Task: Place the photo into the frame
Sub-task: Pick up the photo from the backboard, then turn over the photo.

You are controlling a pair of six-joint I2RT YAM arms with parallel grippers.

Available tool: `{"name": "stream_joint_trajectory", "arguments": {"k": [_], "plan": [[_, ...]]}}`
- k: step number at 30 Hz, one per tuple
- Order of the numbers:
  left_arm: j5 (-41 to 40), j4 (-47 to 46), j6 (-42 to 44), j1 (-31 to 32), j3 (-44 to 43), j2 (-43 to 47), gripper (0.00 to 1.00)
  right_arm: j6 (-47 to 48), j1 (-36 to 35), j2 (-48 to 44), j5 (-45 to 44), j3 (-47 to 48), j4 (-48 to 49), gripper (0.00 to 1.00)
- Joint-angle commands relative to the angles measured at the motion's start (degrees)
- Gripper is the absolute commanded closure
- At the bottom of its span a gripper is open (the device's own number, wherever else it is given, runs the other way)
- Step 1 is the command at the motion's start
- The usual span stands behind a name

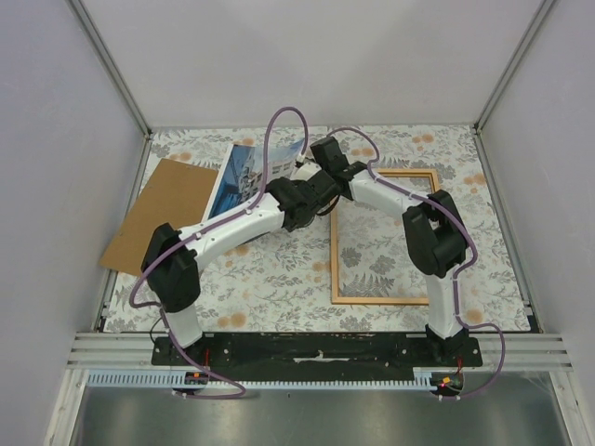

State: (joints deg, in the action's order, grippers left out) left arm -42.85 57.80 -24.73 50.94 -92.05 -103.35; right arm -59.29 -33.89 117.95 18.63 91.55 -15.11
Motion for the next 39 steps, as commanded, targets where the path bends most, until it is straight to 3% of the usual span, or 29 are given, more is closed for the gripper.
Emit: {"name": "stream_joint_trajectory", "arguments": {"k": [1,4,9,18,32,39], "plan": [[2.42,-4.44,0.3,1.44,7.04,8.67,0.5,0.4,-1.0,-4.31,0.7,2.23,1.67,1.0],[3.82,-8.22,1.08,1.36,11.09,12.81,0.5,0.31,-0.83,-4.13,0.7,2.49,1.58,1.0],[4.62,-10.25,3.98,1.62,12.42,12.39,0.5,0.14,-0.83,-4.31,0.53,2.93,1.05,1.0],[0.93,-11.22,7.68,1.97,11.46,9.84,0.51,-0.48,-0.83,-6.06,1.14,2.94,0.35,1.0],[-5.05,-9.29,8.12,2.06,9.26,7.64,0.61,-0.13,-0.92,-9.05,1.05,1.62,-0.53,1.0],[-6.63,-8.58,7.94,2.06,7.06,7.46,0.84,0.31,-1.0,-10.28,0.79,0.91,-1.15,1.0]]}}
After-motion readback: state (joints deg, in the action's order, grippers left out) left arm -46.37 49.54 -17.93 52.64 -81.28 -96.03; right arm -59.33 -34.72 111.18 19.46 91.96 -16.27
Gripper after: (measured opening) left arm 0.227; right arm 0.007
